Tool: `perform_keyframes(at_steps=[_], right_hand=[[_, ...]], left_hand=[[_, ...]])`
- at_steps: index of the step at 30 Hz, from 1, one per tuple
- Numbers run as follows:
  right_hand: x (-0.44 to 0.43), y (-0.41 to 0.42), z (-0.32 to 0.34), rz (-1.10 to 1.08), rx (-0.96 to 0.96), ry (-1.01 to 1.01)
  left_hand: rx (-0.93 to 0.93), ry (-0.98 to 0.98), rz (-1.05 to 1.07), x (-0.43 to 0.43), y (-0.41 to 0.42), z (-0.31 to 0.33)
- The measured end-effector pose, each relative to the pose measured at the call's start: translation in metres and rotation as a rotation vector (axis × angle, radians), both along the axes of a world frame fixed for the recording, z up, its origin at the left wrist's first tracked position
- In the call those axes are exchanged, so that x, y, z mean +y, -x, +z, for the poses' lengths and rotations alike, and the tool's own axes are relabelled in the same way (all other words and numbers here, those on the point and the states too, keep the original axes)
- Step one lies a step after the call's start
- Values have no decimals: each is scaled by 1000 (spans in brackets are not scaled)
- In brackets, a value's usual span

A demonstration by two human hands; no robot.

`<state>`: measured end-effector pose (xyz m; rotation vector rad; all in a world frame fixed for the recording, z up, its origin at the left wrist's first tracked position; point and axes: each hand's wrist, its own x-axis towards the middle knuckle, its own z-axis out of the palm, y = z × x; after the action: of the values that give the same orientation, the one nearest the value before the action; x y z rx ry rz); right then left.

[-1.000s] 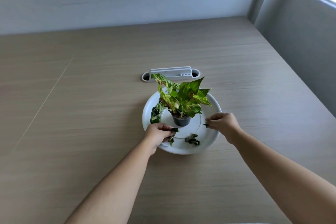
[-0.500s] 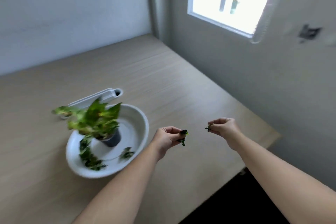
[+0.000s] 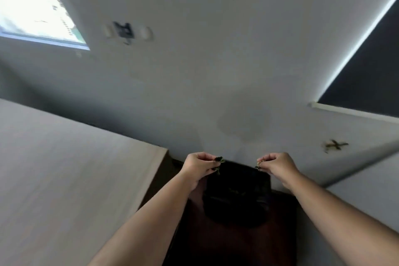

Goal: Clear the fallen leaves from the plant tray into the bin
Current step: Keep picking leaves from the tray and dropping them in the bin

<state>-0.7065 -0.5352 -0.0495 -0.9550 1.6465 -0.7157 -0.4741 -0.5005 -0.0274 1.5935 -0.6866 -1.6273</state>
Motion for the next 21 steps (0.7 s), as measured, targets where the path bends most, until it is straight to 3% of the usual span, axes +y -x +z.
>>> perform_keyframes(at_steps=[13,21], right_hand=[[48,42,-174,-176,87,-429],[-7,29,-197,-243,-62,-512]], left_hand=[[-135,-612,-135,-43,21,-207],[-86,-558,-141,-94,52,-226]])
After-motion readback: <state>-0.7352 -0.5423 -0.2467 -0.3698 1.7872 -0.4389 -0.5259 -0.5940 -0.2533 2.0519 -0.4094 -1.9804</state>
